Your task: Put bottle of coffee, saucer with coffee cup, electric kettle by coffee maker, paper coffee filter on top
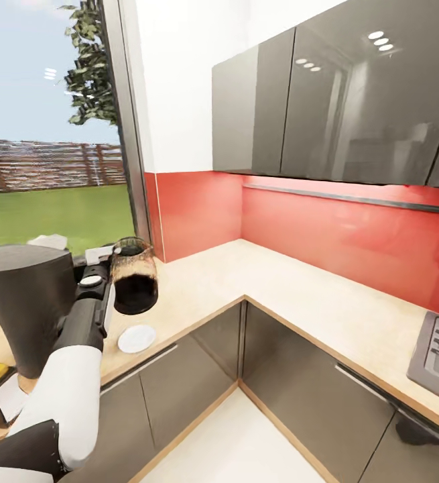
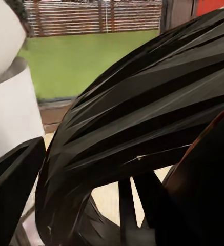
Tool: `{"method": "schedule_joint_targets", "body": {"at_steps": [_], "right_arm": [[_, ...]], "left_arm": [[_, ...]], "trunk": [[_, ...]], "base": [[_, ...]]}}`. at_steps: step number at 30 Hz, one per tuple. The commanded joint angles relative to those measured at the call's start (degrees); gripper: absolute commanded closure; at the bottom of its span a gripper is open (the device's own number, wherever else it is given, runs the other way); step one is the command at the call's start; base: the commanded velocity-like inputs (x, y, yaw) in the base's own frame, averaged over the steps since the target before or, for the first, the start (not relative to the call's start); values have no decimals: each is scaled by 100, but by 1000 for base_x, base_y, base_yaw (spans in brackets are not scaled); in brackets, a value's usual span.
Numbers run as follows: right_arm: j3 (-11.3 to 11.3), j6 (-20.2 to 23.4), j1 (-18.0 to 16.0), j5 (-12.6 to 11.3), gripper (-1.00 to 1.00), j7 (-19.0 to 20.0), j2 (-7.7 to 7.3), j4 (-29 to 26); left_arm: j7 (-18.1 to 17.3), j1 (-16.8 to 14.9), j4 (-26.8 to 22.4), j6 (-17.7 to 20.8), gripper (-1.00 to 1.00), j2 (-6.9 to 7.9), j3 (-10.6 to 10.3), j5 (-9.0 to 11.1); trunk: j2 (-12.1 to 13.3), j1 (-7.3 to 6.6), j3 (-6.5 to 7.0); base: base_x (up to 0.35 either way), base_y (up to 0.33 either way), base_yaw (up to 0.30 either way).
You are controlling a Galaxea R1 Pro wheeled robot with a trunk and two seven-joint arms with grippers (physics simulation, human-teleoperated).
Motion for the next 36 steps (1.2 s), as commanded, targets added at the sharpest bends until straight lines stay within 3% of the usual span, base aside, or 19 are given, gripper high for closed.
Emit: {"method": "schedule_joint_targets", "body": {"at_steps": [1, 5, 12, 22, 34, 36], "right_arm": [[42, -20, -2, -60, -100, 21, -3, 6], [42, -20, -2, -60, -100, 20, -3, 6], [42, -20, -2, -60, -100, 20, -7, 6], [42, -20, -2, -60, -100, 19, -7, 6], [42, -20, -2, -60, -100, 22, -3, 6], [42, -20, -2, -60, -100, 22, -3, 6]], "left_arm": [[-4, 8, -8, 29, 100, -3, -5, -61], [-9, 76, -16, -168, 100, 0, -36, -58], [-3, 77, -15, -182, 100, 1, -37, -64], [-4, 140, -16, -191, 100, -5, -35, -57], [-3, 321, -5, -201, 100, -6, -29, -44], [2, 403, 93, -415, 100, -6, -28, -45]], "trunk": [[-4, 5, -2], [-4, 5, -2], [-4, 5, -2], [-4, 5, -2], [-4, 5, -2], [-4, 5, -2]], "base": [[290, -202, 19], [96, -68, 3], [40, -2, 0], [245, -130, 5], [153, -96, 179], [2, -1, 9]]}}
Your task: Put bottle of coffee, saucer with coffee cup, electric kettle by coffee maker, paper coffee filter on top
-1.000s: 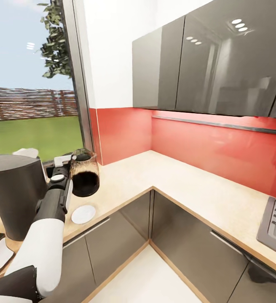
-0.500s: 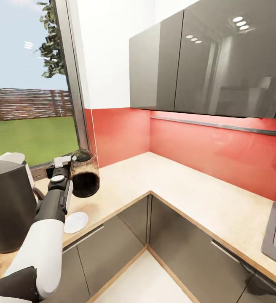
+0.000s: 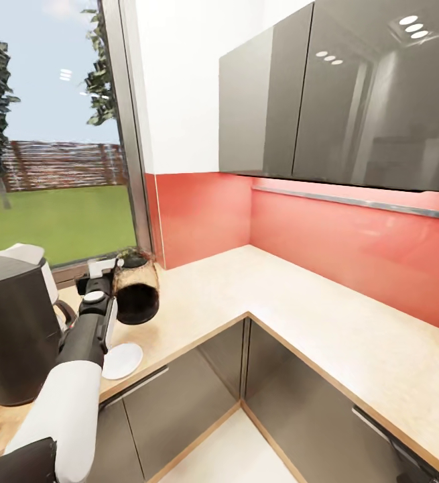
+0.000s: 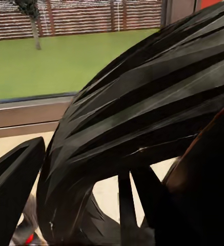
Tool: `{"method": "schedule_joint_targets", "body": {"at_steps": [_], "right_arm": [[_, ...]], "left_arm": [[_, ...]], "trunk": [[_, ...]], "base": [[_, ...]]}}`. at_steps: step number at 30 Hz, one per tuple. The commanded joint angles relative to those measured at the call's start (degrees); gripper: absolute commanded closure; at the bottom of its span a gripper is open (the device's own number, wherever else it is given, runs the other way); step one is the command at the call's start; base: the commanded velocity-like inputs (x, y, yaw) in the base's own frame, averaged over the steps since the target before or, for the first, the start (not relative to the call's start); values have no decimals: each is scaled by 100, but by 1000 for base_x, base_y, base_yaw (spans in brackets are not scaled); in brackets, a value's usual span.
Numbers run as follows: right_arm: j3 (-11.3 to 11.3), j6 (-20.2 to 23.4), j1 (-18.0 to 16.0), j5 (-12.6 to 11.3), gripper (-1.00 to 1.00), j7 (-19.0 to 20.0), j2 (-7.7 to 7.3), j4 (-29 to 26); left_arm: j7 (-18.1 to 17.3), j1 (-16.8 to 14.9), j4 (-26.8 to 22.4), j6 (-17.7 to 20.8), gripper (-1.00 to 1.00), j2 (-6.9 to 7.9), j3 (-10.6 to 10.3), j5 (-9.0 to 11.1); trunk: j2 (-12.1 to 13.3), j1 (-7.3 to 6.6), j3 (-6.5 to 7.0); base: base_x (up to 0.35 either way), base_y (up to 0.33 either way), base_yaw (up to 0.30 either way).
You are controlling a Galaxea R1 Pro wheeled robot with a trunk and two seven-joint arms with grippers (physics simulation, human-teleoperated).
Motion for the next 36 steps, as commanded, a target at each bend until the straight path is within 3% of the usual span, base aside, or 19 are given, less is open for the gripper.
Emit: {"method": "schedule_joint_targets", "body": {"at_steps": [1, 5, 23, 28, 36], "right_arm": [[42, -21, -3, -60, -100, 19, -3, 7], [45, -21, -3, -60, -100, 18, -3, 7], [52, -28, -3, -58, -100, 11, -9, 14], [51, -22, -3, -60, -100, 11, -3, 10], [55, -21, -3, -60, -100, 11, -3, 15]], "left_arm": [[2, 55, 43, -117, 100, -3, 9, -79], [5, 117, 122, -333, 100, 3, 21, -75], [70, 130, 403, -394, 100, 25, 102, -84], [190, 130, 769, -930, 100, 38, 328, -82], [198, 129, 953, -1020, 100, 18, 379, -74]], "trunk": [[-5, 2, -1], [-5, 2, -1], [-5, 2, -1], [-5, 2, -1], [-5, 2, -1]], "base": [[1, 0, 3], [0, 0, 66], [43, 0, 28], [0, 0, 154], [90, -14, 96]]}}
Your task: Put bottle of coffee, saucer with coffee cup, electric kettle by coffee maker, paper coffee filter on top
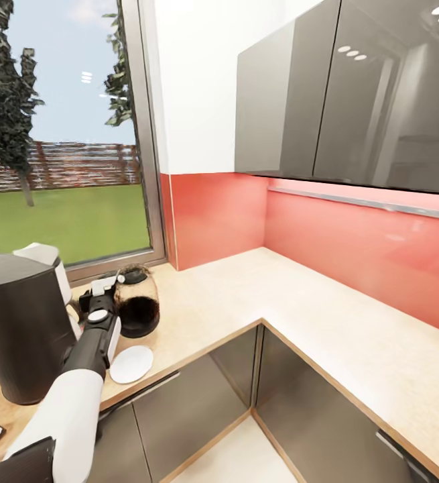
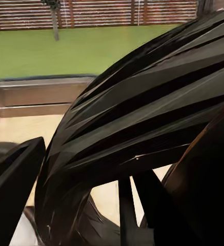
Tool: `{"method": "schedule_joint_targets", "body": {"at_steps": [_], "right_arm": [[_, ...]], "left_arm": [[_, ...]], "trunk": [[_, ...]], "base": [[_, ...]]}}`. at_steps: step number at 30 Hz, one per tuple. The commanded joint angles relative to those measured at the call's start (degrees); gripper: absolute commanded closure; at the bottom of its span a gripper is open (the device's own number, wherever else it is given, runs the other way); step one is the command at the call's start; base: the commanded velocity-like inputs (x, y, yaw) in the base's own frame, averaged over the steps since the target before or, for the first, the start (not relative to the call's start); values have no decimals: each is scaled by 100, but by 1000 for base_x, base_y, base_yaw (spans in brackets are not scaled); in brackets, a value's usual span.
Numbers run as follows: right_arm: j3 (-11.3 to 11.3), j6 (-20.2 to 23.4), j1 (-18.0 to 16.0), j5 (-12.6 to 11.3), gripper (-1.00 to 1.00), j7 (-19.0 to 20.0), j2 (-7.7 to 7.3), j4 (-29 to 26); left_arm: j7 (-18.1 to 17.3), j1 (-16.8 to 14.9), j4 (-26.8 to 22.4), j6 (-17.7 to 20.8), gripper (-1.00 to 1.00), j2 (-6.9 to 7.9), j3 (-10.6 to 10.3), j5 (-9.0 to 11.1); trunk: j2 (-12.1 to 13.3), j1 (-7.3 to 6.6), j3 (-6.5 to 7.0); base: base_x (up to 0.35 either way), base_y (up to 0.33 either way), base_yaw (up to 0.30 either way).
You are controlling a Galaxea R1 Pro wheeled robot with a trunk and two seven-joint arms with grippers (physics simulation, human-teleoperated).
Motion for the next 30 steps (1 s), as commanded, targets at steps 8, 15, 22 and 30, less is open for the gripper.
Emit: {"method": "schedule_joint_targets", "body": {"at_steps": [8, 15, 22, 30], "right_arm": [[47, -21, -2, -60, -100, 20, -3, 7], [47, -21, -2, -57, -100, 20, -7, 7], [47, -21, -2, -56, -100, 20, -5, 7], [47, -21, -2, -54, -100, 20, -3, 7]], "left_arm": [[3, -2, 71, 29, 100, -5, 20, -80], [3, -2, 250, -176, 100, 14, 26, -88], [3, -2, 375, -255, 100, 23, 282, -87], [3, 11, 466, -292, 100, 24, 301, -87]], "trunk": [[-5, 4, -2], [-5, 4, -2], [-5, 4, -2], [-5, 4, -7]], "base": [[62, -10, 1], [177, 0, 0], [87, 18, 6], [23, 6, 112]]}}
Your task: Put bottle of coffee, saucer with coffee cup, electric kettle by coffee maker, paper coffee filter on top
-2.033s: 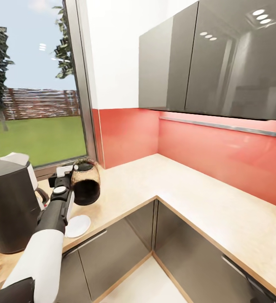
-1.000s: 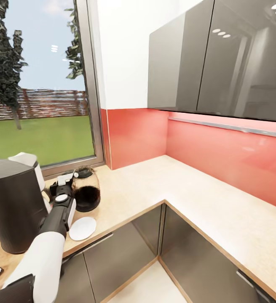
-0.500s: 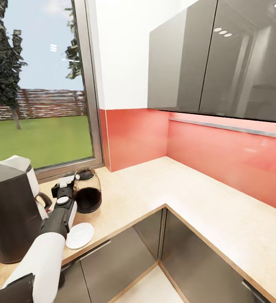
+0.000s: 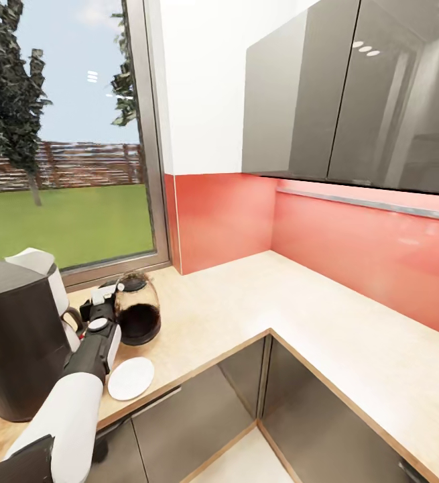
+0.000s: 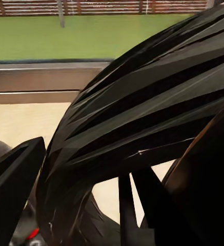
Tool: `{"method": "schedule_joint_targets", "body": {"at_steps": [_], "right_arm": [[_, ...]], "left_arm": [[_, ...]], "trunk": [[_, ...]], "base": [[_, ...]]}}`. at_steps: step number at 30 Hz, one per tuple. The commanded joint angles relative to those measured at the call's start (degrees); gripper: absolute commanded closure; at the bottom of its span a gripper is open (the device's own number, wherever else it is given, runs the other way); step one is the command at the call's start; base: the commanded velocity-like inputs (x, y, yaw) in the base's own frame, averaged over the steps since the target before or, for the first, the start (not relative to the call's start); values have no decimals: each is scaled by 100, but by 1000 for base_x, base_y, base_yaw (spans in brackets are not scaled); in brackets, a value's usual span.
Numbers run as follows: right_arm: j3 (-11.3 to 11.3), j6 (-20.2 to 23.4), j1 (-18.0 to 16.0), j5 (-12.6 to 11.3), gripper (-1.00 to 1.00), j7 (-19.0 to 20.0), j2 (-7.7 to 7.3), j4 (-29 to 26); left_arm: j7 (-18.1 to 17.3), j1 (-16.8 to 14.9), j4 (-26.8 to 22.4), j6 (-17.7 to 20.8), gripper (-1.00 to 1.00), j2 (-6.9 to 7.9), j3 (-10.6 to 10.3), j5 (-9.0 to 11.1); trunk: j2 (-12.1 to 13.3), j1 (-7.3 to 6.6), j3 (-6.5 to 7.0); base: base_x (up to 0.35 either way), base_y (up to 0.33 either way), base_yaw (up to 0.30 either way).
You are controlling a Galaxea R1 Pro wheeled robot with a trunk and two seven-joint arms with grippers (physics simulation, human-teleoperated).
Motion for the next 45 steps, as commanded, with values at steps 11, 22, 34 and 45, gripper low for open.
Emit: {"method": "schedule_joint_targets", "body": {"at_steps": [11, 22, 34, 45], "right_arm": [[42, -21, -2, -57, -100, 19, -6, 11], [42, -21, -2, -57, -100, 19, -11, 15], [42, -21, -2, -57, -100, 19, -12, 16], [42, -21, -2, -57, -100, 19, -10, 16]], "left_arm": [[156, 176, 234, -465, 100, 0, 23, -74], [165, 176, 238, -471, 100, 12, 20, -97], [323, 184, 246, -512, 100, 11, 11, -83], [321, 185, 320, -525, 100, 11, 12, -83]], "trunk": [[-5, 2, -2], [-5, 2, -2], [-5, 2, -2], [-5, 2, -2]], "base": [[0, 0, 2], [0, 0, 0], [72, 0, 0], [14, 0, 70]]}}
